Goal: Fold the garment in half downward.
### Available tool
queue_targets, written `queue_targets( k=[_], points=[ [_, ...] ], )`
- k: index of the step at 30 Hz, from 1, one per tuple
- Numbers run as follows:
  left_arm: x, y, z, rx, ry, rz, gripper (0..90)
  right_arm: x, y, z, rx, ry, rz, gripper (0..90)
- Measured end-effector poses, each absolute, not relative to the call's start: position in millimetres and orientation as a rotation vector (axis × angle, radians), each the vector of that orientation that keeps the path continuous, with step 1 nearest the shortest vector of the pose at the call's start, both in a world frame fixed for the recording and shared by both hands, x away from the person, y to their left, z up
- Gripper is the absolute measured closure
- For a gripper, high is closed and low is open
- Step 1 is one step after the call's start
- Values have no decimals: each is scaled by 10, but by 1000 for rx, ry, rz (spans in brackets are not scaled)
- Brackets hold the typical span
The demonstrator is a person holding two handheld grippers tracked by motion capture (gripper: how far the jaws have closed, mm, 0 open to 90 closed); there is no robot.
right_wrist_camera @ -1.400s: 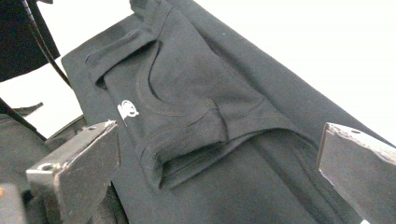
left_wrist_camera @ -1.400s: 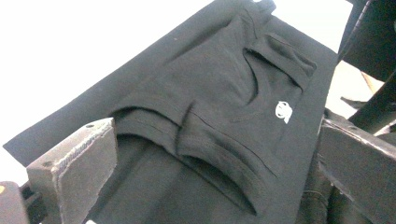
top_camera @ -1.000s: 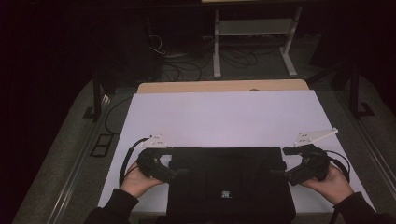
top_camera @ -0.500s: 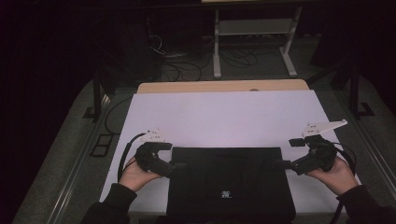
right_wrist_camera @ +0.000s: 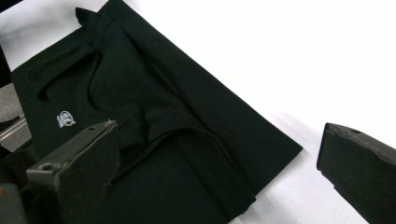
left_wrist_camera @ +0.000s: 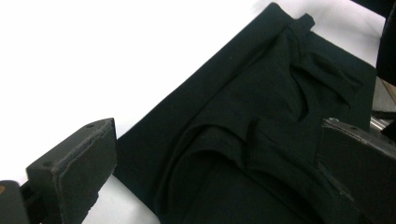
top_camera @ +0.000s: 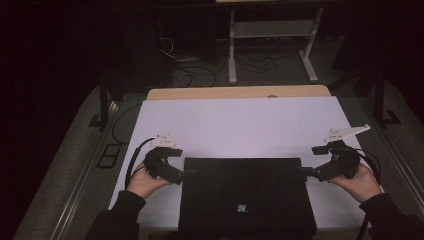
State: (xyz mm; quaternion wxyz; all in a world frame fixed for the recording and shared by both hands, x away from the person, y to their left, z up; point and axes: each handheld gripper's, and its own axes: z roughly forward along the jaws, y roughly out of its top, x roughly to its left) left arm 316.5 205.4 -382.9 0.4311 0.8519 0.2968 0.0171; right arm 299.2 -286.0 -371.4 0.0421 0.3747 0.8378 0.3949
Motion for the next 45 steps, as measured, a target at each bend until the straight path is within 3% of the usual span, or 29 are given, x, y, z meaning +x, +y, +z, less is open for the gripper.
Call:
queue_targets(
  k=[13, 45],
  points=[
    [3304, 2072, -3947, 2165, 773, 56, 0, 3121, -2834, -3859, 1138, 2583, 1151, 0],
    [3564, 2082, -4229, 2089, 806, -1, 0, 3382, -2843, -4129, 1174, 2591, 1109, 0]
  ],
)
